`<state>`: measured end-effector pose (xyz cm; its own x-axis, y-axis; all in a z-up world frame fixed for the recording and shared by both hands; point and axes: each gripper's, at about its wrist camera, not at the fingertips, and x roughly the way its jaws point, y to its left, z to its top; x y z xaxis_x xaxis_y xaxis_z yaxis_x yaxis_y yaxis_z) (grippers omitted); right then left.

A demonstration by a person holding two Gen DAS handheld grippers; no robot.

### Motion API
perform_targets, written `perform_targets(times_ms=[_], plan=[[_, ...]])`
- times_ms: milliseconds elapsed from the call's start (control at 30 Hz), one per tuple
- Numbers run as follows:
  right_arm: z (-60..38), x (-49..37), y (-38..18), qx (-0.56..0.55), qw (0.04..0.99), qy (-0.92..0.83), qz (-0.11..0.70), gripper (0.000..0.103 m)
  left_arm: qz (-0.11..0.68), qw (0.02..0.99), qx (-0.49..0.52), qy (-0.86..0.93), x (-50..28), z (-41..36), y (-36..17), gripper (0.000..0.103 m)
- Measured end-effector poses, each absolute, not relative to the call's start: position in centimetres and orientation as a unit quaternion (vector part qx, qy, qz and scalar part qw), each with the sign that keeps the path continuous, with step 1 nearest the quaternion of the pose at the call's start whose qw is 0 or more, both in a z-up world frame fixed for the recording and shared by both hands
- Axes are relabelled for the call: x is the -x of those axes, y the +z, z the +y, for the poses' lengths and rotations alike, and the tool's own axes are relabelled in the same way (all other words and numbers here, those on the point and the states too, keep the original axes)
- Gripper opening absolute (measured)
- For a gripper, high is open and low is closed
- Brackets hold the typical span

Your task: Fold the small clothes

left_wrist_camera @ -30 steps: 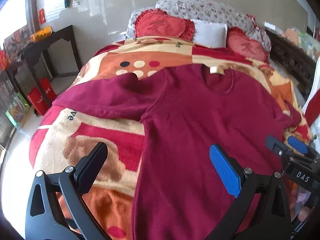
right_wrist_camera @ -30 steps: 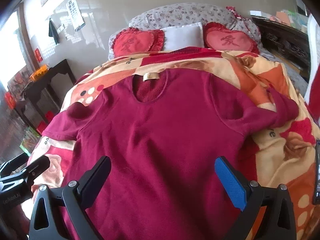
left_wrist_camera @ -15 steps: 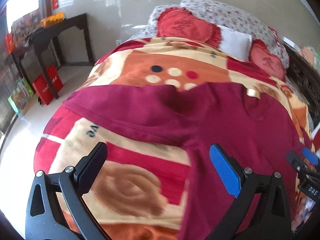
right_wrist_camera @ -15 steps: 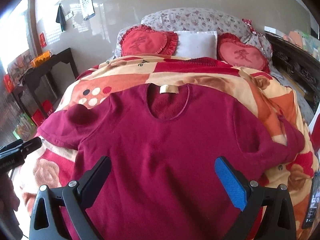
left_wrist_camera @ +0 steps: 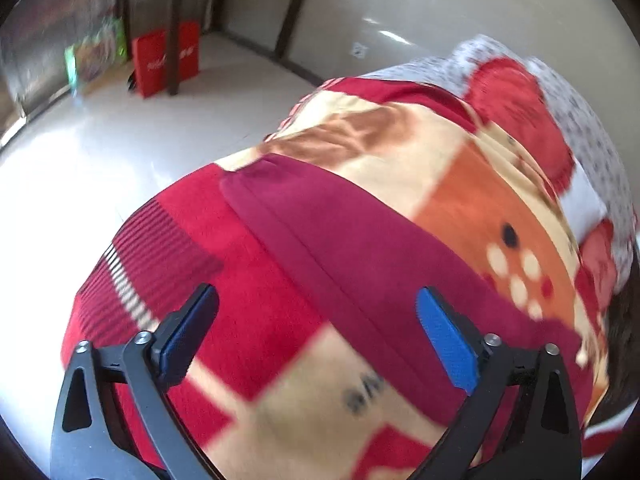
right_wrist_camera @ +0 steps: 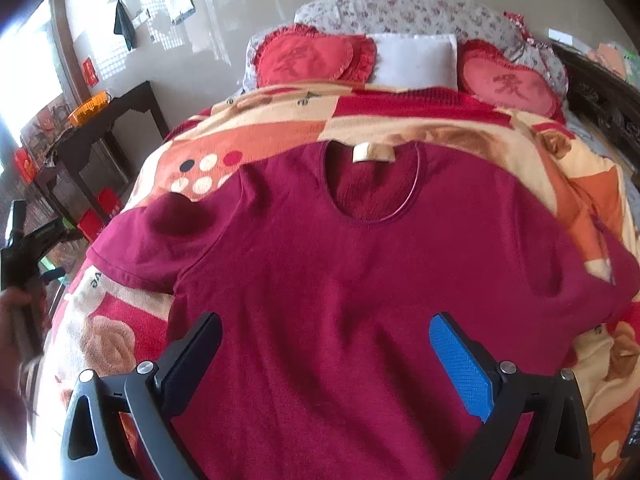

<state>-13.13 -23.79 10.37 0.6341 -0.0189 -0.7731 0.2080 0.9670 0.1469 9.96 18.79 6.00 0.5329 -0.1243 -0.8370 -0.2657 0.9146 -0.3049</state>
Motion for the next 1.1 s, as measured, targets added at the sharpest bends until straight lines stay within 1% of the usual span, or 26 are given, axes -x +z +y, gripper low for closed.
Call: perform_targets(times_ms=[33, 100, 200, 267, 300, 367, 433, 467, 500, 567, 600, 633, 700, 767, 933, 1033, 1100], plan=[[-23.8, 13.0, 10.2, -0.110, 0.896, -0.064, 0.426, 0.103, 0.485, 0.848, 0.210, 0.047, -10.8, 19.5, 5.5, 0.098], [-23.9, 12.7, 9.9, -0.108, 0.894, -0.065, 0.431, 0.103, 0.486, 0.843, 0.224, 0.056, -12.0, 20.4, 4.8, 0.094], [-24.1, 12.3, 9.6, -0.108, 0.890, -0.066, 0.438, 0.103, 0.483, 0.839, 0.239, 0.068, -13.8, 21.4, 3.9, 0.093], [-24.3, 12.1, 9.5, -0.111, 0.889, -0.068, 0.440, 0.103, 0.502, 0.829, 0.234, 0.076, -15.0, 21.4, 2.7, 0.093], [-24.4, 12.1, 9.4, -0.112, 0.888, -0.069, 0.441, 0.103, 0.513, 0.821, 0.238, 0.080, -15.4, 21.5, 2.0, 0.090], [-24.5, 12.0, 9.2, -0.115, 0.886, -0.071, 0.444, 0.103, 0.515, 0.816, 0.247, 0.087, -15.7, 21.8, 1.1, 0.089], [-24.5, 11.9, 9.0, -0.114, 0.884, -0.072, 0.448, 0.103, 0.498, 0.826, 0.249, 0.089, -15.6, 22.0, 1.4, 0.077], [-24.6, 11.9, 8.8, -0.113, 0.883, -0.073, 0.449, 0.103, 0.494, 0.829, 0.249, 0.086, -15.7, 21.9, 1.5, 0.064], [-24.6, 11.8, 8.7, -0.114, 0.882, -0.075, 0.451, 0.103, 0.486, 0.835, 0.249, 0.075, -15.8, 21.8, 1.8, 0.044], [-24.7, 11.7, 8.5, -0.118, 0.881, -0.075, 0.453, 0.103, 0.484, 0.838, 0.244, 0.064, -16.2, 21.5, 2.1, 0.031], [-24.8, 11.7, 8.5, -0.120, 0.880, -0.073, 0.453, 0.103, 0.480, 0.842, 0.236, 0.064, -16.1, 21.3, 2.5, 0.018], [-24.8, 11.7, 8.5, -0.121, 0.880, -0.073, 0.453, 0.103, 0.473, 0.848, 0.233, 0.057, -15.9, 20.9, 3.2, 0.013], [-24.8, 11.9, 8.7, -0.120, 0.882, -0.072, 0.450, 0.103, 0.456, 0.857, 0.239, 0.032, -15.2, 20.2, 4.6, 0.013], [-24.8, 12.0, 8.9, -0.112, 0.886, -0.075, 0.444, 0.103, 0.432, 0.874, 0.224, -0.006, -13.9, 18.2, 7.0, 0.013], [-25.3, 12.3, 8.9, -0.125, 0.885, -0.077, 0.442, 0.103, 0.389, 0.897, 0.177, -0.113, -10.0, 10.6, 12.6, 0.012], [-25.7, 13.0, 9.3, -0.129, 0.888, -0.078, 0.434, 0.103, 0.380, 0.899, 0.142, -0.166, -7.3, 5.4, 14.3, 0.012], [-26.0, 13.4, 9.5, -0.126, 0.890, -0.082, 0.430, 0.103, 0.382, 0.892, 0.131, -0.202, -5.7, 2.1, 14.6, 0.012]])
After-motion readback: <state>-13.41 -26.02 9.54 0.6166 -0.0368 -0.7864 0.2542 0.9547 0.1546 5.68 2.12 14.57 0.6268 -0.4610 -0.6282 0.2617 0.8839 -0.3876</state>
